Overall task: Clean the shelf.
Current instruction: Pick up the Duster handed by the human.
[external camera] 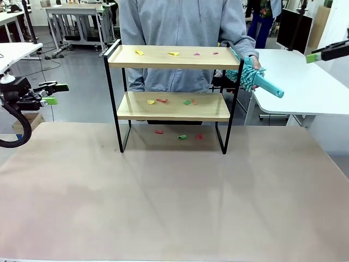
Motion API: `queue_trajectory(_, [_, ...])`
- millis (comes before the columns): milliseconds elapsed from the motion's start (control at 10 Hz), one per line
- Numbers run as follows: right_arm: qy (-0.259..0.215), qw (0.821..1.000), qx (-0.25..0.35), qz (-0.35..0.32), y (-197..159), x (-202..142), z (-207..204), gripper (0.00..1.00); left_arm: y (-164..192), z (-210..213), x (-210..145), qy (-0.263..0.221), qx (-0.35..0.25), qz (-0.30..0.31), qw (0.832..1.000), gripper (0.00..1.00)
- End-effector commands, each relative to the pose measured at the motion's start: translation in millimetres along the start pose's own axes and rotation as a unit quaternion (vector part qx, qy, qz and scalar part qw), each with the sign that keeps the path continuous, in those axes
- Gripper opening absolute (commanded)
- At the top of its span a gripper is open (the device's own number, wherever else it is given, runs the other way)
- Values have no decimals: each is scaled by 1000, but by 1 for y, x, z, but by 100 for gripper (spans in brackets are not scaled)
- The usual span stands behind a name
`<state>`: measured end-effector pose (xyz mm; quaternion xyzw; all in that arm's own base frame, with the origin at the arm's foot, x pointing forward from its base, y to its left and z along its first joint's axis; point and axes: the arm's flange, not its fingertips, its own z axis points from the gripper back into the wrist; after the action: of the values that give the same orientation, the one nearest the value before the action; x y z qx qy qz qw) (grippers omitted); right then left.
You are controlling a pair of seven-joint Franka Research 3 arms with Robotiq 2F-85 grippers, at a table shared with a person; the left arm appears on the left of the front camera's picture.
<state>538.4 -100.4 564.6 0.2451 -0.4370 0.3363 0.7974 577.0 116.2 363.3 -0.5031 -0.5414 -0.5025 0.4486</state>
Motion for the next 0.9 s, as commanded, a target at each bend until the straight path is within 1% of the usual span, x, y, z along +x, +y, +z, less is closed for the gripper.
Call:
queue_trajectory(0, [50,996,-45,-65,45,17,-25,100,0,0,1,-1,-1,-7,1000,100])
queue_trajectory(200, [95,986,-106,-91,75,33,-41,100,0,0,1,-1,-1,-7,1000,100])
queue_trajectory(300, [118,981,-126,-91,89,37,-49,100,0,0,1,-1,-1,-7,1000,100])
queue_trajectory(400, [121,979,-138,-87,94,42,-54,100,0,0,1,-1,-1,-7,1000,100])
queue_trajectory(500, [40,992,-114,-29,89,44,-55,100,0,0,1,-1,-1,-7,1000,100])
queue_trajectory(600, [100,985,-122,-73,86,38,-57,100,0,0,1,-1,-1,-7,1000,100])
queue_trajectory(800, [100,985,-122,-73,86,38,-57,100,0,0,1,-1,-1,-7,1000,100])
